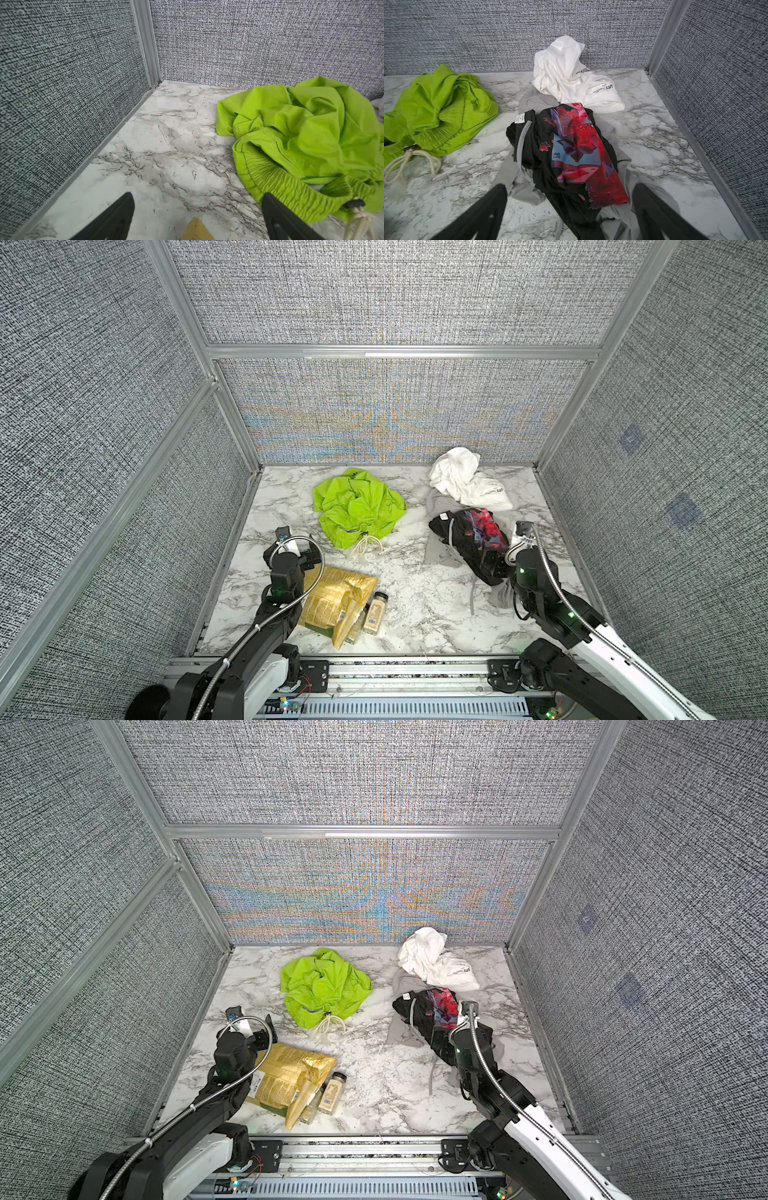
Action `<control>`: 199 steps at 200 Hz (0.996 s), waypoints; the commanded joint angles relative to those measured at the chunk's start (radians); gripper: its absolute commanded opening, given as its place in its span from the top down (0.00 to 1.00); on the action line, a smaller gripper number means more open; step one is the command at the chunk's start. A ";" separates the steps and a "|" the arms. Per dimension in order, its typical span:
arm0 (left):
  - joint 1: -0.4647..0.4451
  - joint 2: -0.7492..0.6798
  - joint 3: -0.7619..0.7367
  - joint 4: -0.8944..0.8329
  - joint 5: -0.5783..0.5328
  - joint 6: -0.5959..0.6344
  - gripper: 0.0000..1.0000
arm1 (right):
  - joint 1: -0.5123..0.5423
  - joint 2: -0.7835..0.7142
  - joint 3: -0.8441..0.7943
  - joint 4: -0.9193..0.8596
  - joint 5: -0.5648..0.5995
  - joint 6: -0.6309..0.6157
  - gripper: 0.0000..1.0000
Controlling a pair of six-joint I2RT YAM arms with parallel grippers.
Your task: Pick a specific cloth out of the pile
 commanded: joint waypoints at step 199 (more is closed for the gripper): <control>0.102 0.552 -0.036 0.764 0.214 0.117 0.01 | -0.255 0.204 -0.137 0.423 0.008 -0.107 0.01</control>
